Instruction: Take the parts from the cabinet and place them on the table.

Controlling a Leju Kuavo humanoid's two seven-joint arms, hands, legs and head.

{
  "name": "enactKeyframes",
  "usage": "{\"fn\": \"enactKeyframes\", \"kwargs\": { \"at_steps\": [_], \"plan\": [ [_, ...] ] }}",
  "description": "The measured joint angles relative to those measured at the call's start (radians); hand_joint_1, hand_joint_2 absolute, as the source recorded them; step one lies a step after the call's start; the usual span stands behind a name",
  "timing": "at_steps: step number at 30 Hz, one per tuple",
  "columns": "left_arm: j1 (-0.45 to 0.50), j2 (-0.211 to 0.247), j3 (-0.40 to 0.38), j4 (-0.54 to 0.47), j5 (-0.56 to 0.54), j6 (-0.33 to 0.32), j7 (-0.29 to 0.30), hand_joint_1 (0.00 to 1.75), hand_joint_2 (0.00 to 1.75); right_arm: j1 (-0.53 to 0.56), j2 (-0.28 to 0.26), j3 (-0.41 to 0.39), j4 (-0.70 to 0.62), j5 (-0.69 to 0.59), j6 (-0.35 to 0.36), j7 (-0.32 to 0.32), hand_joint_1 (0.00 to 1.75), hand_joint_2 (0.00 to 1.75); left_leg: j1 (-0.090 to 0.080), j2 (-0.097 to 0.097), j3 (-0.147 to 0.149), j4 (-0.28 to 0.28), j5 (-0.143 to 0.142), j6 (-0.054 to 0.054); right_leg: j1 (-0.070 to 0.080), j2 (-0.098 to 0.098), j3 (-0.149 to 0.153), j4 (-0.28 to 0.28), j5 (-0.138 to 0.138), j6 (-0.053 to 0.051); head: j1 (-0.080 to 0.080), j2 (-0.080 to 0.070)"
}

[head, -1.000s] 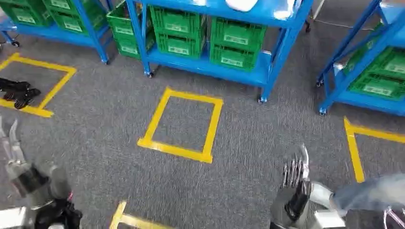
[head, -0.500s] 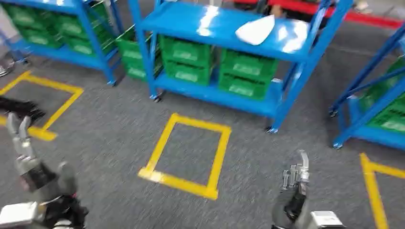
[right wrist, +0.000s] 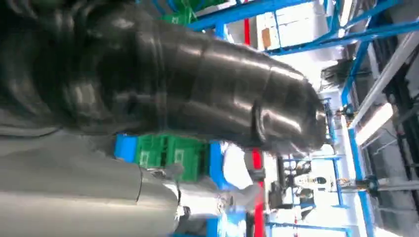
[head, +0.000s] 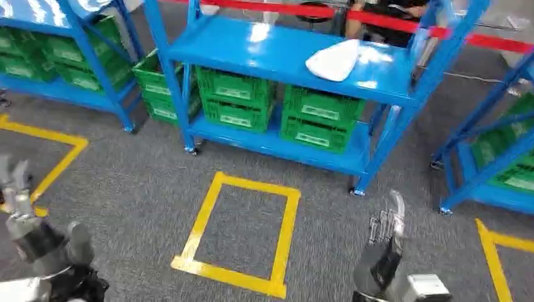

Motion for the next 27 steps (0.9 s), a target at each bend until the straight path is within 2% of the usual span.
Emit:
{"fn": "enactKeyframes", "kwargs": {
  "at_steps": [1,2,3,4,5,6,7,8,9,10,11,12,13,14,15,16,17,18,19,20,21,22,23,24,25,26,27],
  "plan": [
    [-0.006,-0.001,0.0,-0.002,0.0,0.0,0.0,0.0,0.0,-0.002,0.0,0.001,-0.003,0.001,0.0,0.0,0.0,0.0,0.001,-0.001,0.013,-0.003,-0.002,0.006,-0.001,-0.001,-0.035,0.053,0.018,0.0,0.002,0.0],
    [-0.007,-0.003,0.001,-0.003,0.002,0.0,0.001,0.0,0.0,-0.006,0.0,0.002,-0.005,0.002,0.0,0.002,0.0,0.0,0.0,-0.006,0.024,-0.014,-0.004,0.008,-0.006,-0.006,-0.078,0.114,0.054,0.004,0.008,0.0],
    [-0.008,-0.002,0.0,-0.003,0.004,0.0,0.0,0.0,0.0,-0.007,0.0,0.001,-0.006,0.004,0.0,0.001,0.0,0.0,0.001,-0.002,0.04,-0.023,-0.007,0.01,-0.008,-0.012,-0.125,0.178,0.089,0.011,0.015,0.0],
    [-0.01,-0.003,0.002,-0.003,0.006,0.001,0.0,0.0,0.0,-0.009,0.0,0.001,-0.005,0.005,0.0,0.0,0.0,0.0,-0.002,-0.008,0.057,-0.043,-0.015,0.013,-0.013,-0.019,-0.183,0.241,0.101,0.02,0.026,0.0],
    [-0.008,-0.003,0.003,-0.003,0.007,0.001,0.0,0.0,0.0,-0.008,-0.001,0.001,-0.005,0.005,0.0,0.0,0.0,0.0,-0.006,-0.01,0.077,-0.064,-0.019,0.013,-0.016,-0.023,-0.237,0.282,0.075,0.024,0.032,0.0],
    [-0.007,-0.003,0.003,-0.002,0.007,0.001,0.0,0.0,0.0,-0.008,-0.001,0.001,-0.005,0.005,-0.001,0.0,0.0,0.0,-0.009,-0.013,0.106,-0.089,-0.025,0.014,-0.017,-0.023,-0.282,0.298,0.019,0.027,0.036,0.0],
    [-0.008,-0.003,0.003,-0.002,0.008,0.001,0.0,0.0,0.0,-0.008,-0.001,0.001,-0.004,0.005,-0.001,0.0,0.0,0.0,-0.011,-0.015,0.138,-0.112,-0.033,0.015,-0.017,-0.024,-0.311,0.289,-0.035,0.026,0.041,0.0],
    [-0.008,-0.003,0.003,-0.002,0.008,0.002,0.0,0.0,0.0,-0.008,-0.001,0.001,-0.002,0.005,-0.001,0.0,0.0,0.0,-0.016,-0.018,0.176,-0.137,-0.043,0.015,-0.016,-0.024,-0.333,0.259,-0.075,0.022,0.047,0.0],
    [-0.008,-0.003,0.003,-0.002,0.009,0.002,0.0,0.0,0.0,-0.007,-0.001,0.001,-0.002,0.005,-0.001,0.0,0.0,0.0,-0.022,-0.019,0.215,-0.16,-0.055,0.015,-0.015,-0.023,-0.345,0.209,-0.081,0.013,0.052,0.0],
    [-0.008,-0.003,0.003,-0.001,0.01,0.002,0.0,0.0,0.0,-0.006,-0.001,0.001,0.0,0.005,-0.001,0.0,0.0,0.0,-0.031,-0.02,0.259,-0.182,-0.07,0.017,-0.013,-0.023,-0.351,0.134,-0.033,-0.001,0.061,0.0],
    [-0.008,-0.003,0.003,0.0,0.01,0.002,0.0,0.0,0.0,-0.005,-0.002,0.001,0.002,0.005,-0.001,0.0,0.0,0.0,-0.041,-0.019,0.289,-0.205,-0.088,0.018,-0.008,-0.02,-0.351,0.043,0.081,-0.021,0.068,0.0],
    [-0.008,-0.003,0.003,0.004,0.01,0.003,0.001,0.0,0.0,-0.004,-0.002,0.002,0.005,0.004,0.0,0.002,0.0,0.0,-0.032,-0.02,0.321,-0.223,-0.108,0.019,0.001,-0.015,-0.341,-0.059,0.293,-0.043,0.067,0.0],
    [-0.014,-0.001,0.003,0.008,0.011,0.002,0.0,0.0,0.0,0.002,-0.002,0.001,0.009,0.004,-0.001,0.002,0.0,0.0,-0.038,-0.033,0.352,-0.226,-0.126,0.009,0.014,0.001,-0.333,-0.045,0.343,-0.044,0.035,0.0],
    [-0.015,-0.001,0.003,0.008,0.012,0.003,0.0,0.0,0.0,0.002,-0.003,0.001,0.01,0.003,0.0,0.003,0.0,0.0,-0.028,-0.033,0.365,-0.244,-0.144,0.003,0.033,-0.002,-0.32,-0.015,0.299,-0.05,0.034,0.0],
    [-0.013,-0.002,0.004,0.008,0.013,0.002,0.002,0.0,0.0,-0.002,-0.003,0.002,0.006,0.004,-0.001,0.003,0.0,0.0,-0.016,-0.036,0.381,-0.256,-0.15,0.0,0.038,-0.002,-0.314,-0.005,0.281,-0.057,0.04,0.0],
    [-0.012,-0.002,0.005,0.007,0.013,0.003,0.001,0.0,0.0,-0.009,-0.001,0.002,0.003,0.005,-0.001,0.001,0.0,0.0,-0.012,-0.038,0.388,-0.221,-0.134,-0.003,0.046,-0.005,-0.3,-0.005,0.252,-0.061,0.048,0.0],
    [-0.015,-0.004,0.003,0.004,0.013,0.003,-0.001,0.0,0.0,-0.016,0.0,0.001,0.0,0.006,-0.001,0.001,0.0,0.0,-0.009,-0.04,0.352,-0.13,-0.092,-0.017,0.049,-0.003,-0.28,-0.007,0.234,-0.068,0.055,0.0],
    [-0.016,-0.004,0.003,0.005,0.014,0.002,0.0,0.0,0.0,-0.019,0.0,0.001,-0.002,0.007,-0.001,0.001,0.0,0.0,-0.008,-0.03,0.293,-0.012,-0.063,-0.012,0.043,-0.004,-0.26,-0.016,0.221,-0.074,0.059,0.0],
    [-0.016,-0.004,0.003,0.005,0.014,0.003,-0.002,0.0,0.0,-0.018,0.001,0.001,-0.002,0.007,-0.001,0.001,0.0,0.0,-0.014,-0.024,0.219,0.097,-0.059,-0.008,0.041,-0.004,-0.243,-0.021,0.204,-0.084,0.054,0.0],
    [-0.016,-0.003,0.004,0.005,0.015,0.003,-0.001,0.0,0.0,-0.016,0.001,0.002,-0.001,0.007,-0.001,0.001,0.0,0.0,-0.019,-0.022,0.146,0.171,-0.088,-0.008,0.038,-0.002,-0.229,-0.022,0.192,-0.088,0.046,0.0],
    [-0.014,-0.003,0.004,0.006,0.015,0.003,0.0,0.0,0.0,-0.013,0.001,0.002,-0.001,0.007,0.0,0.001,0.0,0.0,-0.023,-0.021,0.082,0.215,-0.139,-0.009,0.036,0.0,-0.213,-0.024,0.176,-0.087,0.038,0.0],
    [-0.014,-0.003,0.004,0.006,0.015,0.003,0.0,0.0,0.0,-0.013,0.001,0.002,-0.001,0.007,-0.001,0.001,0.0,0.0,-0.026,-0.021,0.021,0.233,-0.206,-0.01,0.036,0.004,-0.192,-0.024,0.157,-0.087,0.031,0.0],
    [-0.014,-0.003,0.004,0.006,0.015,0.003,0.0,0.0,0.0,-0.014,0.001,0.002,-0.001,0.007,-0.001,0.001,0.0,0.0,-0.028,-0.021,-0.021,0.228,-0.259,-0.01,0.036,0.006,-0.173,-0.024,0.14,-0.085,0.028,0.0],
    [-0.014,-0.003,0.004,0.006,0.015,0.003,0.0,0.0,0.0,-0.014,0.001,0.002,0.0,0.007,-0.001,0.001,0.0,0.0,-0.03,-0.021,-0.06,0.21,-0.3,-0.011,0.035,0.009,-0.148,-0.024,0.121,-0.082,0.024,0.0],
    [-0.013,-0.003,0.004,0.007,0.015,0.003,0.0,0.0,0.0,-0.014,0.001,0.002,0.0,0.007,-0.001,0.001,0.0,0.0,-0.033,-0.021,-0.09,0.176,-0.298,-0.008,0.033,0.011,-0.122,-0.024,0.101,-0.079,0.022,0.0],
    [-0.013,-0.002,0.004,0.008,0.016,0.003,0.0,0.0,0.0,-0.014,0.001,0.002,0.003,0.007,-0.001,0.001,0.0,0.0,-0.037,-0.02,-0.115,0.122,-0.229,-0.007,0.031,0.011,-0.095,-0.024,0.079,-0.074,0.02,0.0],
    [-0.013,0.0,0.004,0.01,0.017,0.003,0.0,0.0,0.0,-0.014,0.001,0.002,0.005,0.007,0.0,0.002,0.0,0.0,-0.039,-0.02,-0.129,0.073,-0.131,-0.004,0.031,0.012,-0.08,-0.022,0.063,-0.071,0.016,0.0]
  ]
}}
